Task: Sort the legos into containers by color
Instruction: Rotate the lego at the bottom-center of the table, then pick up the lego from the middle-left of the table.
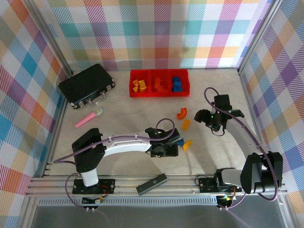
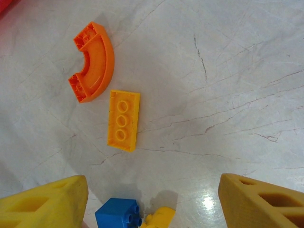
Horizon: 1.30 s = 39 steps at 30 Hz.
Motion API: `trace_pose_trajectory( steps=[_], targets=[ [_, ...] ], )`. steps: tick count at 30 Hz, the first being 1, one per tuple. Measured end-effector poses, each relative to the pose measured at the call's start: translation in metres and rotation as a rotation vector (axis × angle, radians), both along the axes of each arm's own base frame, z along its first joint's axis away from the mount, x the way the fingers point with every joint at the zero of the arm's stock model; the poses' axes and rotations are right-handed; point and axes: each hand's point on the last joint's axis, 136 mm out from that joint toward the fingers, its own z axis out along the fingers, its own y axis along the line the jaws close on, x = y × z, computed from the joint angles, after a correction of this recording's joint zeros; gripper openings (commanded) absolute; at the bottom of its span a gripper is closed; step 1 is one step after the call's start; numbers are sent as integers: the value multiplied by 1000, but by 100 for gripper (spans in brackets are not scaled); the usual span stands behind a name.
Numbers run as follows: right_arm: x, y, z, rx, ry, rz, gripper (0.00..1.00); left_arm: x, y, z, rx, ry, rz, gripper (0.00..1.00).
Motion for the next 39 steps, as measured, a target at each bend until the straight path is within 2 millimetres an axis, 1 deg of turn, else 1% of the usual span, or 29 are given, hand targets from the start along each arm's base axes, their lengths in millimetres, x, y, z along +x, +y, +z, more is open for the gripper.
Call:
trace_pose_trajectory(
  steps=[3, 6, 10, 17, 19, 22, 26, 28, 30, 31, 33, 34, 39],
  targets=[
    [0, 0, 1, 0, -3, 0, 73, 2, -1, -12, 20, 9, 1, 83],
    [0, 0, 2, 1, -8, 0, 73, 1, 2, -25, 53, 23, 3, 83],
    [0, 0, 3, 1, -9, 0, 73, 3, 4, -26, 58, 25, 9, 83],
    [0, 0, 3, 1, -9, 0, 73, 15, 8, -29, 61, 23, 38, 82],
    [0, 0, 3, 1, -9, 0, 73, 18, 8, -33, 73, 21, 40, 79],
    [0, 0, 3, 0, -9, 0, 73, 21, 8, -39, 97, 15, 37, 71],
    [0, 0, 3, 0, -9, 0, 73, 27, 10, -40, 127, -11, 34, 63],
    [0, 0, 3, 0, -9, 0, 73, 31, 11, -40, 142, -31, 37, 61],
    [0, 0, 2, 1, -9, 1, 73, 35, 13, -41, 162, -47, 38, 62],
    [0, 0, 2, 1, -9, 1, 73, 36, 14, -41, 169, -55, 40, 64],
    [0, 0, 2, 1, -8, 1, 73, 39, 14, -42, 185, -65, 36, 72],
    [0, 0, 2, 0, -7, 1, 73, 40, 14, -41, 191, -73, 34, 74],
    [0, 0, 2, 1, -7, 0, 73, 50, 17, -39, 205, -103, 47, 76]
  ],
)
